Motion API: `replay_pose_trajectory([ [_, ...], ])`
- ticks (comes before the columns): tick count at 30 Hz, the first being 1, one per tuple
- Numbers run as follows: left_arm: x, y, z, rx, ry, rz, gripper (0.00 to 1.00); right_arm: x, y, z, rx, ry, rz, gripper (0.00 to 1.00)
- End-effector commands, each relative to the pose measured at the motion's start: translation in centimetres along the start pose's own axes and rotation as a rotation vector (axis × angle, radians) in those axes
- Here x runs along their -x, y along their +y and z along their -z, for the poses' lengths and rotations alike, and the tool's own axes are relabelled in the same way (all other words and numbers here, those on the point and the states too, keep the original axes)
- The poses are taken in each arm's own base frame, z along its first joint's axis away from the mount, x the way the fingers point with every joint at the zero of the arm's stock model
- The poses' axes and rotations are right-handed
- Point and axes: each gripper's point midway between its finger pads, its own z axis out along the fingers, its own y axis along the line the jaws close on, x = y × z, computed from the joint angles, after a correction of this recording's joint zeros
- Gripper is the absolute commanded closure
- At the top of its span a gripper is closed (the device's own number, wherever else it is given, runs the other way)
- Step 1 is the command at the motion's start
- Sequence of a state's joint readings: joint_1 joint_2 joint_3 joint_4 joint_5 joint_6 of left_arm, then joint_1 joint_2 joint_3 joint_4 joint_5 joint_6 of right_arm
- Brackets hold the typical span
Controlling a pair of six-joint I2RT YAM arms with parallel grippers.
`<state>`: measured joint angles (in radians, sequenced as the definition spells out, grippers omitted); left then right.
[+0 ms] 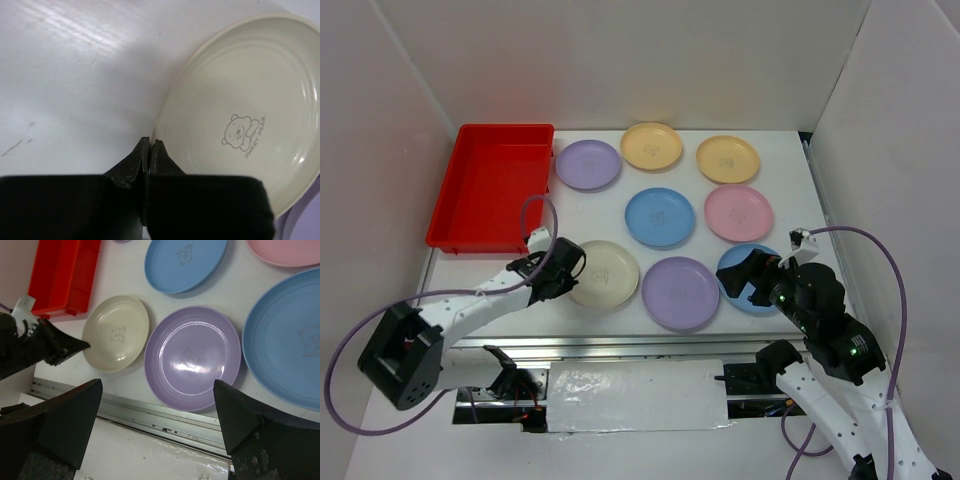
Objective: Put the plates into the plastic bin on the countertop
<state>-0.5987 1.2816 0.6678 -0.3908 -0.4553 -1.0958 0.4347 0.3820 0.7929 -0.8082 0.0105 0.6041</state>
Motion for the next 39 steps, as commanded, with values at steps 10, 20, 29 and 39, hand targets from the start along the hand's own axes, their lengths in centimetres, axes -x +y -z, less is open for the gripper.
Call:
replay_pose_trajectory([
  [10, 12.1, 2.6, 14.0, -0.076, -0.352, 0.14, 1.0, 1.1, 1.1, 0.0, 0.045, -0.033, 0.022, 0.0],
  [20, 26.7, 3.6, 8.0, 0.005, -0.3, 0.448, 1.0, 0.3, 2.7, -0.7, 0.134, 0.002, 0.015, 0.0],
  [29, 37.6, 8.8, -0.2, 0.23, -0.373, 0.69, 1.0, -0.7, 4.6, -1.0, 0.247, 0.058, 0.012, 0.0],
  [39, 37.5, 10.0, -10.6, 0.384, -0.253, 0.559, 1.0, 1.0, 5.3, 0.2, 0.254, 0.017, 0.071, 0.0],
])
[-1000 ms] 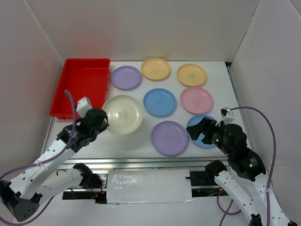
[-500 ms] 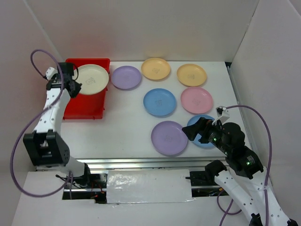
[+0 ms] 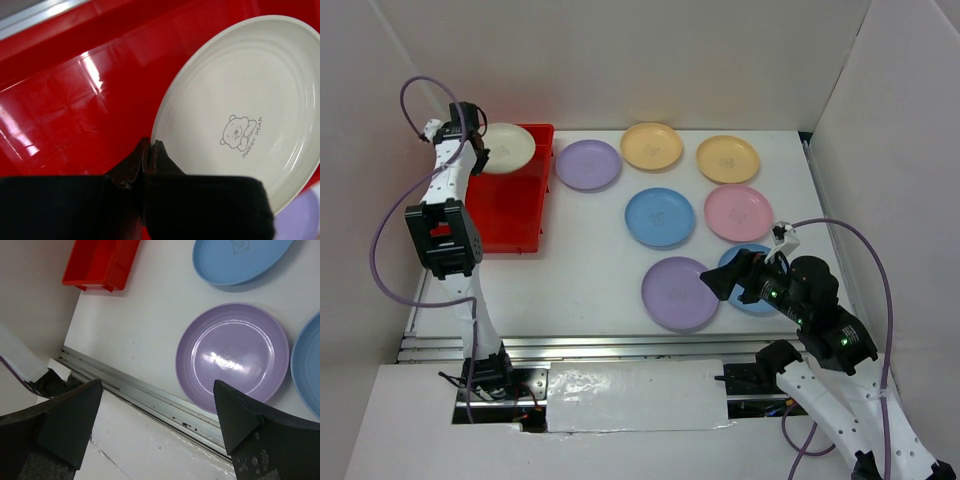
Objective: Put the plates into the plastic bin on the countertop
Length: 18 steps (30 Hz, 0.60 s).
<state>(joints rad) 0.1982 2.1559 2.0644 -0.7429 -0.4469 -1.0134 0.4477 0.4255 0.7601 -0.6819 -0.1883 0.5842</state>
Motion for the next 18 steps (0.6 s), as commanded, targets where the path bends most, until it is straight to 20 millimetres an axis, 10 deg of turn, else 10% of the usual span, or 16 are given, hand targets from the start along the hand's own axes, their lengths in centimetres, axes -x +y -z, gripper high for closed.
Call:
replay_pose_trajectory([
  [1, -0.1, 0.8, -1.5, 0.031, 0.009, -0.029, 1.0, 2.2, 1.9, 1.3, 0.058, -0.072, 0.053, 0.0],
  [7, -0.8, 0.5, -3.7, 0.001, 0.059, -0.028, 0.92, 2.9, 2.0, 2.4, 0.053, -0.115, 0.049, 0.0],
  [11, 0.1, 0.0, -2.3, -0.032, 0.056, -0.014, 0.01, 2.9, 2.4, 2.6, 0.06, -0.106, 0.047, 0.0],
  [14, 1.5, -1.4, 0.7, -0.081, 0.02, -0.022, 0.01, 2.9, 2.6, 2.6, 0.066, -0.098, 0.044, 0.0],
  [18, 2.6, -3.0, 10.0, -0.267, -0.009, -0.025, 0.01, 3.0, 2.3, 2.5, 0.059, -0.114, 0.036, 0.0],
])
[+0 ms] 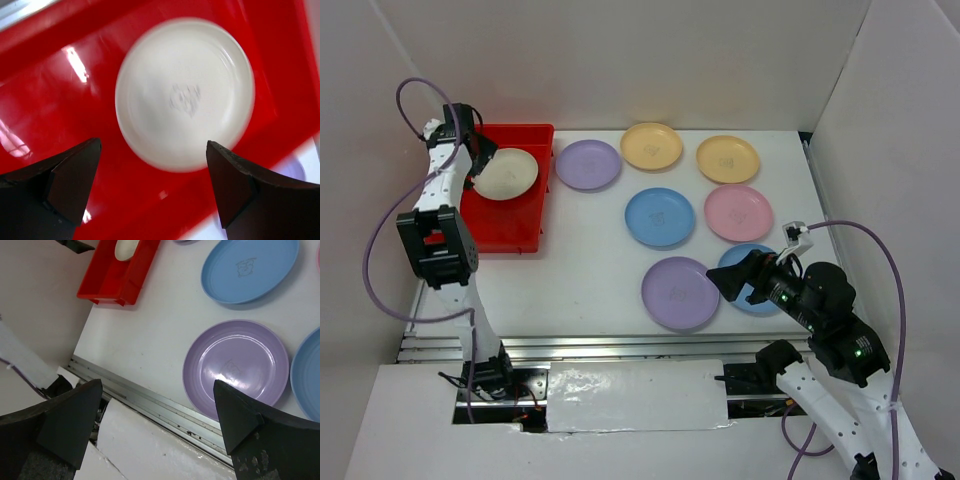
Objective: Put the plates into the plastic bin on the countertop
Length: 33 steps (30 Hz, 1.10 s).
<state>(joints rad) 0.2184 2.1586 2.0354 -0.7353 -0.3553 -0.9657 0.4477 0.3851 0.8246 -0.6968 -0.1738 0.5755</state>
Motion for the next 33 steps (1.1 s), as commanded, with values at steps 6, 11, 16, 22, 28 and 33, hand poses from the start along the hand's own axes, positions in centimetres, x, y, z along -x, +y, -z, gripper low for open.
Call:
replay_pose_trajectory([
  [6, -14.8, -4.3, 22.8, -0.554, 0.052, -0.347, 0.01, 1.7, -1.4, -1.1, -0.106, -0.052, -0.022, 0.0],
  [11, -32.9, -0.1, 27.9, -0.649, 0.173, -0.706, 0.01, 1.7, -1.7, -0.7, -0.135, -0.044, -0.046, 0.0],
  [16, -41.3, 4.3, 27.5, -0.564, 0.197, -0.918, 0.01, 1.4, -1.3, 0.3, -0.111, -0.054, -0.058, 0.0],
  [22, -47.1, 7.2, 24.5, -0.476, 0.24, -1.069, 0.03, 1.0, -1.1, 0.9, -0.093, -0.05, -0.06, 0.0],
  [28, -48.0, 9.2, 22.7, -0.409, 0.248, -1.073, 0.44, 1.2, -0.6, 1.2, -0.075, -0.051, -0.059, 0.0],
  [33, -46.9, 10.1, 22.9, -0.414, 0.241, -1.037, 0.8, 1.4, -0.1, 1.5, -0.055, -0.057, -0.054, 0.0],
])
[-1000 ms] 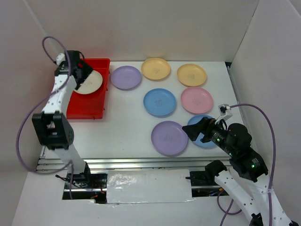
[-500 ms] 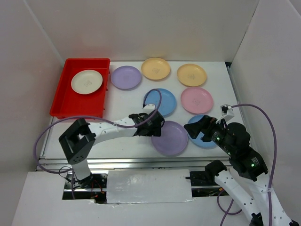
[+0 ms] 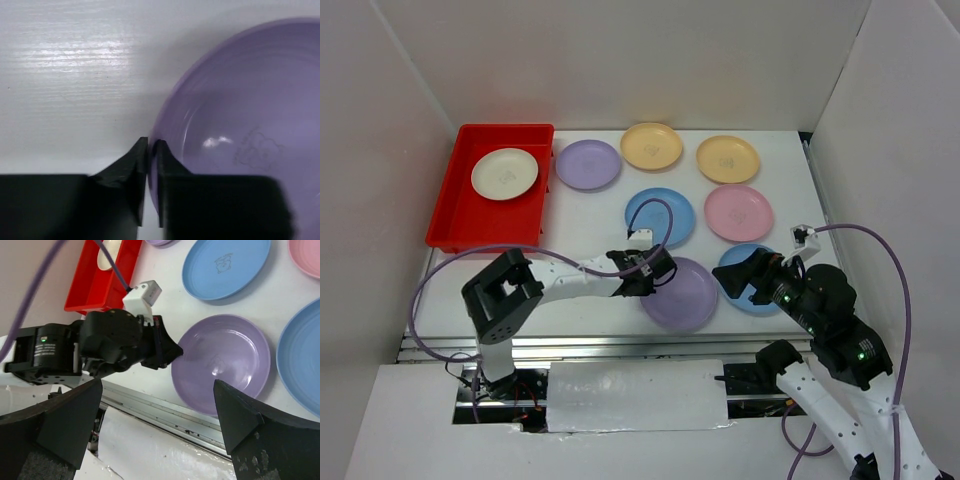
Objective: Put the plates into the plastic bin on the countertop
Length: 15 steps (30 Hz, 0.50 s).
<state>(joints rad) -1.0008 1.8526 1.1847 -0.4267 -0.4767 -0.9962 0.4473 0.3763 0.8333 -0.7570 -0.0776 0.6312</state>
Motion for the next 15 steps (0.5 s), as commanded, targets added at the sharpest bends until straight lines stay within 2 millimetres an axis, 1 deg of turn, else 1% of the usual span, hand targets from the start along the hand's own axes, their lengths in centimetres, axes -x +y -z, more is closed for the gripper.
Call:
replay_pose_trajectory([
  [1, -1.0, 2.8, 1.1, 0.062, -0.008, 0.01, 0.89, 1.3, 1.5, 1.2, 0.048, -0.034, 0.003, 0.0],
  [3, -0.4, 3.6, 2.5, 0.079, -0.055, 0.017, 0.99, 1.3, 1.6, 1.3, 0.055, -0.033, 0.004, 0.0],
  [4, -0.1, 4.5, 4.0, 0.083, -0.066, 0.033, 1.0, 1.3, 1.7, 1.3, 0.059, -0.036, 0.004, 0.0],
  [6, 0.9, 5.6, 6.0, 0.092, -0.108, 0.05, 1.0, 1.2, 1.8, 1.2, 0.062, -0.03, 0.001, 0.0],
  [7, 2.4, 6.2, 8.5, 0.058, -0.148, 0.073, 1.0, 1.3, 1.9, 1.2, 0.064, -0.03, 0.004, 0.0],
  [8, 3.6, 6.9, 9.5, 0.053, -0.176, 0.097, 1.0, 1.5, 2.0, 1.1, 0.066, -0.033, 0.006, 0.0],
  [9, 5.3, 7.6, 10.8, 0.037, -0.209, 0.132, 1.0, 1.5, 2.0, 1.0, 0.066, -0.032, 0.004, 0.0],
  [10, 7.3, 8.6, 12.9, -0.007, -0.25, 0.17, 1.0, 1.6, 2.1, 0.8, 0.065, -0.028, 0.006, 0.0],
  [11, 10.0, 11.3, 12.9, 0.019, -0.282, 0.269, 1.0, 1.7, 2.2, 0.7, 0.071, -0.033, 0.004, 0.0],
  [12, 11.3, 12.7, 13.2, -0.001, -0.279, 0.338, 1.0, 1.8, 2.3, 0.6, 0.076, -0.032, 0.001, 0.0],
  [13, 12.8, 14.6, 14.2, -0.021, -0.31, 0.395, 1.0, 1.5, 2.5, 0.3, 0.084, -0.018, 0.002, 0.0],
  [14, 15.1, 19.0, 13.8, 0.036, -0.347, 0.526, 1.0, 1.6, 2.6, 0.1, 0.094, -0.02, 0.003, 0.0],
  [15, 16.3, 20.5, 14.3, 0.017, -0.367, 0.598, 1.0, 1.3, 2.6, -0.3, 0.092, -0.006, 0.002, 0.0],
])
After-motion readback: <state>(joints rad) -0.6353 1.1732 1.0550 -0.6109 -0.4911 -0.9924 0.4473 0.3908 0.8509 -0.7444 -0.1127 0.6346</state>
